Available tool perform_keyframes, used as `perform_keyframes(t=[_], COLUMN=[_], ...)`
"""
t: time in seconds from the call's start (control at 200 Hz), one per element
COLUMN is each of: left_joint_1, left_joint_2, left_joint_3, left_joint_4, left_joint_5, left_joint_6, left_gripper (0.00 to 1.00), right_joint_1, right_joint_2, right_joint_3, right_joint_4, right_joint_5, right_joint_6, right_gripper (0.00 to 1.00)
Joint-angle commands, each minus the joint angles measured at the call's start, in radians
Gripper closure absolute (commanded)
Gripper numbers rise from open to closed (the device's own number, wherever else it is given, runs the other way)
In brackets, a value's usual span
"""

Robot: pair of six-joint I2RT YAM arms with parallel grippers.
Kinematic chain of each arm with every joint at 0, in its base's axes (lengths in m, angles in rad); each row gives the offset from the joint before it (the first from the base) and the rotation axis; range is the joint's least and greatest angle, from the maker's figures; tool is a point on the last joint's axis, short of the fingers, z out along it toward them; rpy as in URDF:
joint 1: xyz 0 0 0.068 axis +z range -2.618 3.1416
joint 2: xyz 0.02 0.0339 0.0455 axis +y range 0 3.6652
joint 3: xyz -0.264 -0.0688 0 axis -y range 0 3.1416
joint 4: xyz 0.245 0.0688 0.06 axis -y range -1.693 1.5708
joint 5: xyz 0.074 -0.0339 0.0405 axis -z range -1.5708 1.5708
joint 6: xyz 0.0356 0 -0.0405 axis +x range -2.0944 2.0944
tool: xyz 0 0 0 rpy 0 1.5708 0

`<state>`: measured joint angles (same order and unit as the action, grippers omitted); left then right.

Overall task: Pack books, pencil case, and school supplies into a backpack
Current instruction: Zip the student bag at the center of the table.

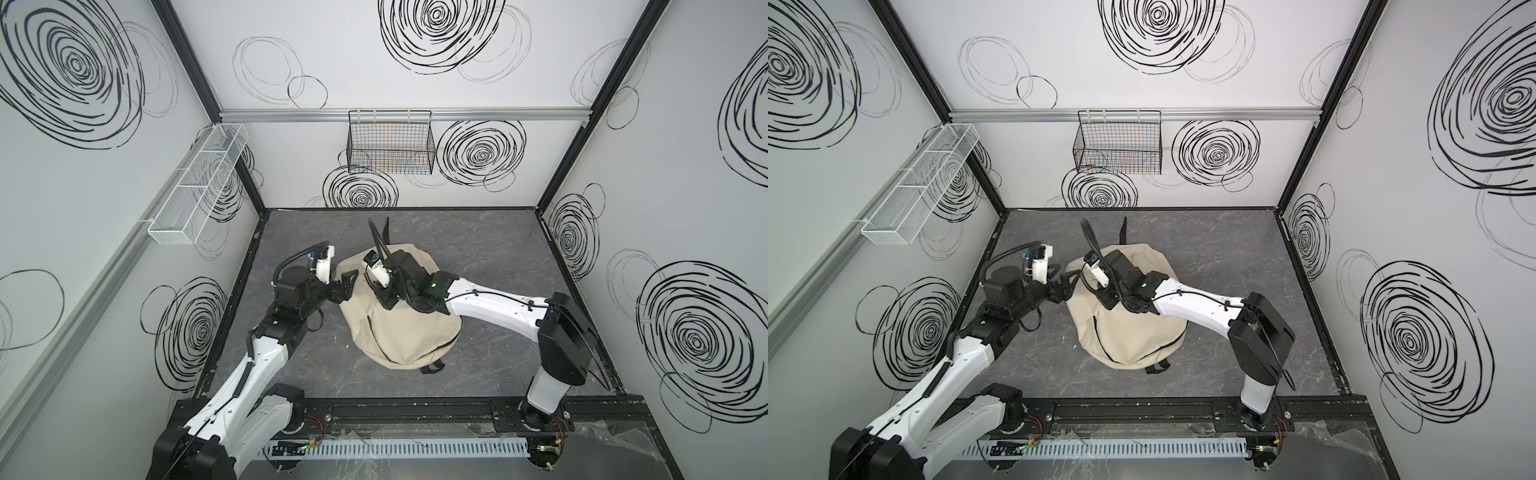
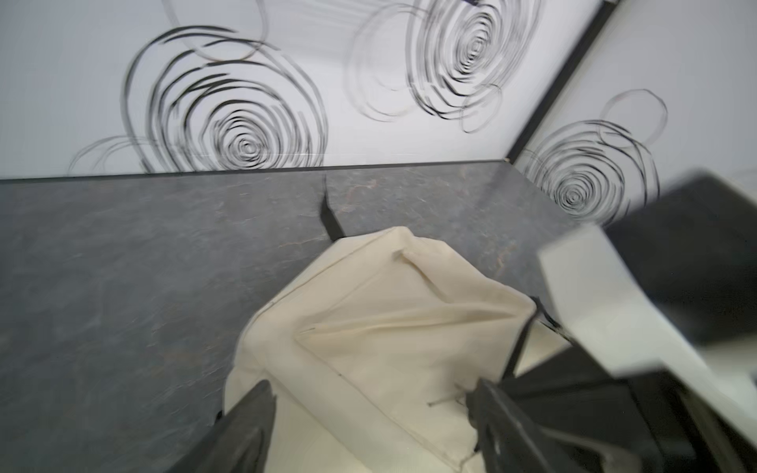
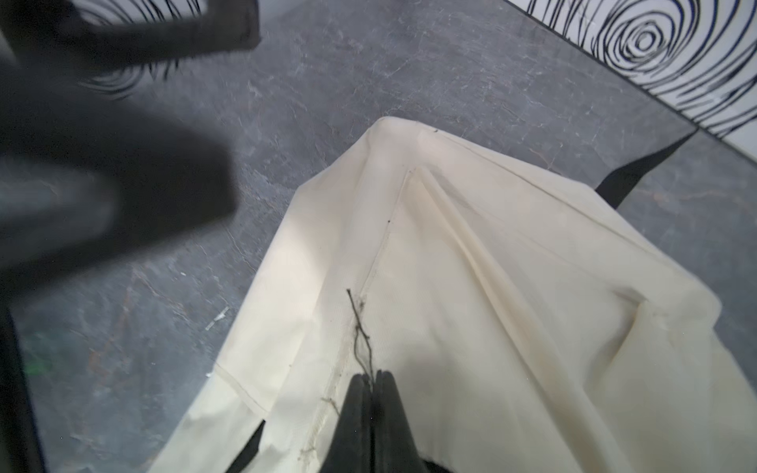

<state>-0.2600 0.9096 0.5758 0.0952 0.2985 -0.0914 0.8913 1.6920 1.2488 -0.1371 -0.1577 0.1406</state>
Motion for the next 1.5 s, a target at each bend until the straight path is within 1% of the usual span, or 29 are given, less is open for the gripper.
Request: perform_keyframes(t=[0.0,0.055,0.135,0.19,0.345,0.45,0.54,0.59,0.645,0.7,0.755,0.87,0.956,0.991,1.066,1.111,1.186,1.221,1.316,1.381,1.496], left_joint_1=[-0.033,-0.033,-0.037,-0.048,-0.13,-0.183,-0.215,-0.222,-0.225,-0.229,-0.243,-0.282,-0.292,-0.294,-0.295,-0.294,-0.294,-0.296,-0.304,-0.33,-0.346], left_joint_2=[-0.006,0.024,0.079,0.119,0.209,0.234,0.222,0.209,0.195,0.186,0.189,0.219,0.246,0.258,0.271,0.27,0.252,0.236,0.192,0.171,0.159], left_joint_3=[-0.016,-0.002,0.015,0.025,0.032,0.025,0.002,-0.017,-0.037,-0.055,-0.066,-0.078,-0.093,-0.1,-0.114,-0.119,-0.127,-0.134,-0.166,-0.183,-0.184], left_joint_4=[-0.037,-0.076,-0.106,-0.115,-0.074,-0.045,0.006,0.057,0.122,0.19,0.248,0.328,0.384,0.406,0.434,0.43,0.415,0.412,0.414,0.415,0.391], left_joint_5=[0.036,0.084,0.149,0.194,0.243,0.217,0.174,0.162,0.124,0.117,0.119,0.081,0.037,0.029,0.008,-0.018,-0.054,-0.071,-0.104,-0.161,-0.202], left_joint_6=[0.244,0.282,0.314,0.339,0.341,0.306,0.26,0.233,0.189,0.159,0.144,0.139,0.112,0.1,0.087,0.078,0.076,0.072,0.075,0.096,0.096], left_gripper=[0.13,0.13,0.13,0.14,0.14,0.11,0.1,0.1,0.11,0.1,0.11,0.13,0.2,0.24,0.42,0.49,0.67,0.74,0.78,0.87,0.96], right_joint_1=[-0.07,-0.095,-0.109,-0.108,-0.1,-0.092,-0.083,-0.078,-0.074,-0.071,-0.067,-0.056,-0.055,-0.053,-0.053,-0.054,-0.056,-0.058,-0.073,-0.087,-0.115], right_joint_2=[-0.112,-0.147,-0.178,-0.183,-0.167,-0.158,-0.166,-0.169,-0.173,-0.182,-0.191,-0.2,-0.204,-0.205,-0.208,-0.212,-0.219,-0.222,-0.223,-0.227,-0.251], right_joint_3=[-0.126,-0.226,-0.303,-0.304,-0.233,-0.202,-0.201,-0.205,-0.214,-0.228,-0.242,-0.243,-0.241,-0.241,-0.247,-0.253,-0.265,-0.269,-0.271,-0.276,-0.306], right_joint_4=[0.236,0.396,0.537,0.564,0.549,0.546,0.566,0.574,0.596,0.629,0.656,0.669,0.676,0.675,0.676,0.674,0.674,0.673,0.652,0.64,0.622], right_joint_5=[-0.168,-0.229,-0.249,-0.257,-0.294,-0.306,-0.302,-0.301,-0.309,-0.317,-0.318,-0.316,-0.324,-0.324,-0.324,-0.323,-0.311,-0.307,-0.305,-0.3,-0.253], right_joint_6=[0.291,0.374,0.459,0.481,0.514,0.522,0.531,0.541,0.555,0.578,0.598,0.613,0.618,0.62,0.621,0.621,0.618,0.616,0.601,0.589,0.543], right_gripper=[1.0,1.0,1.0,1.0,1.0,1.0,1.0,1.0,1.0,1.0,1.0,1.0,1.0,1.0,1.0,1.0,1.0,1.0,1.0,1.0,1.0])
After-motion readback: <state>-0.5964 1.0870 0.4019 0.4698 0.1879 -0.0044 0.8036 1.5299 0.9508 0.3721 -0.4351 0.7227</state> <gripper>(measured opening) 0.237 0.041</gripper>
